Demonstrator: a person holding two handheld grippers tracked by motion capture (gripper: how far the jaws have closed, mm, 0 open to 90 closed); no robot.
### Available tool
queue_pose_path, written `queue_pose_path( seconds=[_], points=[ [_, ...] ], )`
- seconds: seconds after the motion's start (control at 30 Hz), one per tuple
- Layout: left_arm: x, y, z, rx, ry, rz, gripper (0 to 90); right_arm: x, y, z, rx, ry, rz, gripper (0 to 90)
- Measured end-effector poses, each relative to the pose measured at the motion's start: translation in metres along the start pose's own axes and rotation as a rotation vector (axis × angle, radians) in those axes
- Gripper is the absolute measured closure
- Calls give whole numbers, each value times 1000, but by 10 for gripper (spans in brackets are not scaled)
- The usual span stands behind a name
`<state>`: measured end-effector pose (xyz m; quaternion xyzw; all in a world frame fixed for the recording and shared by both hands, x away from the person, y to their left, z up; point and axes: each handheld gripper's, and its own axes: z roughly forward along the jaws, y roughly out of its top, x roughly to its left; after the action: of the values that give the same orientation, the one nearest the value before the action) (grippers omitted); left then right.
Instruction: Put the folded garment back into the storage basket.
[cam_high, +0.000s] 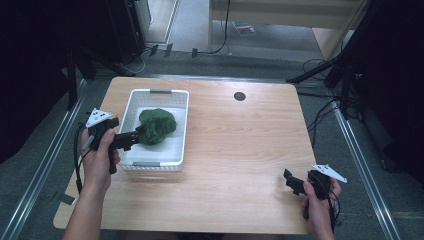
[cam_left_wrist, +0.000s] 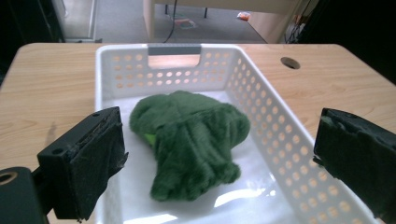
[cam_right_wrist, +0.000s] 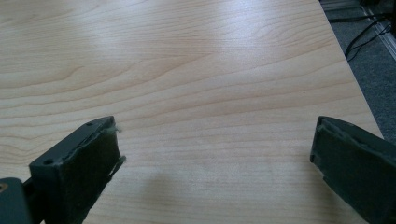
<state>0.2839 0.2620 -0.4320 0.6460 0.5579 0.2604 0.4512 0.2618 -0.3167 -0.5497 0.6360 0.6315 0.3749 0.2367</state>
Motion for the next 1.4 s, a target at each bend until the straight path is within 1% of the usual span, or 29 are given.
queue_pose_path(
  seconds=[0.07, 0.17, 0.2, 0.23, 0.5, 0.57, 0.67, 0.77, 0.83, 0.87, 0.93, 0.97, 1.03, 1.1, 1.17, 1.23, 1.27, 1.3, 1.37, 1.4],
  points=[
    [5, -6, -5, -5, 14, 3, 25, 0, 0, 0, 0, 0, 0, 13],
    [14, -16, -13, -15, 19, -18, 25, 0, 0, 0, 0, 0, 0, 13],
    [20, -23, -18, -18, 18, -30, 25, 0, 0, 0, 0, -1, 1, 13],
    [20, -23, -18, -18, 18, -30, 25, 0, 0, 0, 0, -1, 1, 13],
    [36, -50, -35, -43, 46, -63, 25, 0, 0, 0, 1, -3, 0, 13],
    [39, -58, -41, -58, 47, -75, 25, 0, 0, 0, 1, -3, -1, 13],
    [43, -67, -47, -72, 46, -79, 25, 0, 0, 0, 3, -3, -2, 13],
    [48, -73, -50, -57, 57, -71, 25, 0, 0, 0, 5, -3, 1, 13],
    [52, -77, -53, -68, 77, -67, 25, 0, 0, 0, 3, -3, 1, 13],
    [54, -79, -54, -72, 81, -68, 25, 0, 0, 0, 5, -5, 2, 13],
    [58, -86, -55, -65, 100, -59, 25, 0, 0, 0, 5, -4, 1, 13],
    [61, -91, -54, -57, 104, -63, 25, 0, 0, 0, 6, -4, 2, 13],
    [68, -99, -54, -52, 97, -85, 25, 0, 0, 0, 6, -3, 1, 13],
    [75, -107, -55, -52, 111, -106, 26, 0, 0, 0, 6, -2, 1, 13],
    [81, -113, -56, -55, 115, -127, 25, 0, 0, 0, 3, 1, 2, 13],
    [86, -118, -57, -47, 132, -121, 26, 0, 0, 0, 4, 2, 2, 13],
    [89, -121, -57, -39, 134, -118, 25, 0, 0, 0, 4, 3, 2, 13],
    [91, -123, -56, -28, 128, -122, 26, 0, 0, 0, 4, 4, 2, 13],
    [98, -127, -56, -22, 97, -142, 26, 0, 0, 0, 4, 4, 2, 13],
    [101, -130, -55, -20, 106, -143, 26, -1, 0, 0, 4, 5, 3, 13]
  ],
)
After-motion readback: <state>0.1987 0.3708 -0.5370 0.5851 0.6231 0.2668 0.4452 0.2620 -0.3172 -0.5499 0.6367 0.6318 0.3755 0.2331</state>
